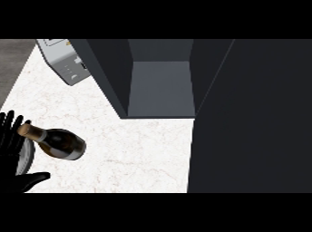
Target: Pick up the wine, place it into the cabinet and close the cabinet
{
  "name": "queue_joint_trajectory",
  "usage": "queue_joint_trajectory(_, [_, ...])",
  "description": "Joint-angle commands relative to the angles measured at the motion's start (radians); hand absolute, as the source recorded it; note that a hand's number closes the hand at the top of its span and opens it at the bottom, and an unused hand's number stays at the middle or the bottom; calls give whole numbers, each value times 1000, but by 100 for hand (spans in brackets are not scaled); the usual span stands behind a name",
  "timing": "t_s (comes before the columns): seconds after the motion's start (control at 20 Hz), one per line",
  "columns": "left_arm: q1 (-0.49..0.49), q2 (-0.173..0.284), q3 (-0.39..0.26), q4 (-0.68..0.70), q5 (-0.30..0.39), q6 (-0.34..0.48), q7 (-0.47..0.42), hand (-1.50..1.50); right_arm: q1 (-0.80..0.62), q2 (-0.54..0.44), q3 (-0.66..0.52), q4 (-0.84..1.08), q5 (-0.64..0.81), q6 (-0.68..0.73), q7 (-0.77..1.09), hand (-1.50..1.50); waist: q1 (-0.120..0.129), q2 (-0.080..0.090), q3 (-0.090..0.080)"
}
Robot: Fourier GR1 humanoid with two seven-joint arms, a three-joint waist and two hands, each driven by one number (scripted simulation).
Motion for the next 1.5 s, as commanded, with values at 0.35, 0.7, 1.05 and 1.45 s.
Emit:
queue_joint_trajectory(0.35, [-48,10,-12,218,-46,-63,-144,-150,49,39,42,-166,-22,-8,43,-150,2,0,0])
queue_joint_trajectory(0.7, [-147,43,6,379,-56,-64,-204,-150,38,12,-6,-180,-98,6,103,-150,-4,1,0])
queue_joint_trajectory(1.05, [-130,56,0,480,-94,-107,-317,-150,-39,21,-20,-156,-82,-28,121,-150,0,1,-1])
queue_joint_trajectory(1.45, [-150,59,-7,585,-122,-100,-394,-150,129,43,4,-187,-61,48,4,-150,-2,0,0])
